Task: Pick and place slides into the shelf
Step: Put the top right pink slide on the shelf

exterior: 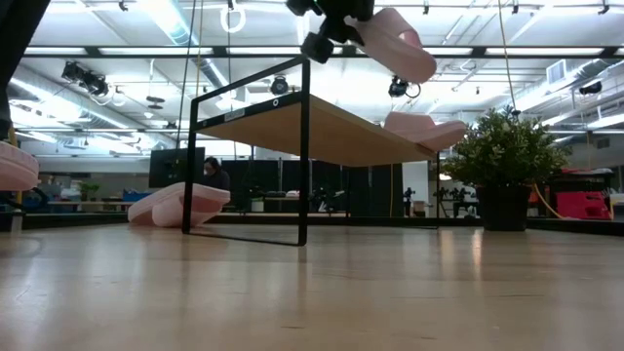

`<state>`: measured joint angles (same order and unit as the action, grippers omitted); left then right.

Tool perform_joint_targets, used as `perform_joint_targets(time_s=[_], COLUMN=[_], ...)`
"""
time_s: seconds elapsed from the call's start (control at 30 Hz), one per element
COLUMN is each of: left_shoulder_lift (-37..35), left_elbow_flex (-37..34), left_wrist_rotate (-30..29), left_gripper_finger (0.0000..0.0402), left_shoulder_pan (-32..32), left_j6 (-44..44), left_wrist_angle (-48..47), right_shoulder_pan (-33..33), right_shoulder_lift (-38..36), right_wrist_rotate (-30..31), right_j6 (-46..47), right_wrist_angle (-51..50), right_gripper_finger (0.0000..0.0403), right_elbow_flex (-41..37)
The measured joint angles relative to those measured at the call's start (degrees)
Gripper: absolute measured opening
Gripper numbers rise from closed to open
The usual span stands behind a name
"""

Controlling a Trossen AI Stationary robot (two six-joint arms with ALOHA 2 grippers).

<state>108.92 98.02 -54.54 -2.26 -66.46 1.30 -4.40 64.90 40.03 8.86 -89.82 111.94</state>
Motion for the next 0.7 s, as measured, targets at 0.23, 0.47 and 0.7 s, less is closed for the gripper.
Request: perform_joint_targets(time_s=[0.23,0.47,0.7], left_shoulder_lift=[-3.92,-6.88,-9.38], left_elbow_flex=[0.09,0.04,0.02], left_wrist_rotate=[-2.6,-4.22,-6.53], left_gripper_finger=[0.0101,0.011,0.0101], left_shoulder_pan=[-0.27,0.26,1.51], left_j6=[2.15,3.32,0.68], left_wrist_angle=[-7.19,-12.02,-21.51], right_shoulder_pan=[0.0,0.0,0.0], right_shoulder_lift=[-0.36,-0.35,-0.12], right_wrist_rotate=[0.04,0.02,-0.03], right_j6=[0.08,0.57,1.49], right_wrist_angle=[0.01,0.2,0.24], right_gripper_finger=[0.027,0.027,0.027], right_elbow_flex=[-0.02,-0.02,-0.02])
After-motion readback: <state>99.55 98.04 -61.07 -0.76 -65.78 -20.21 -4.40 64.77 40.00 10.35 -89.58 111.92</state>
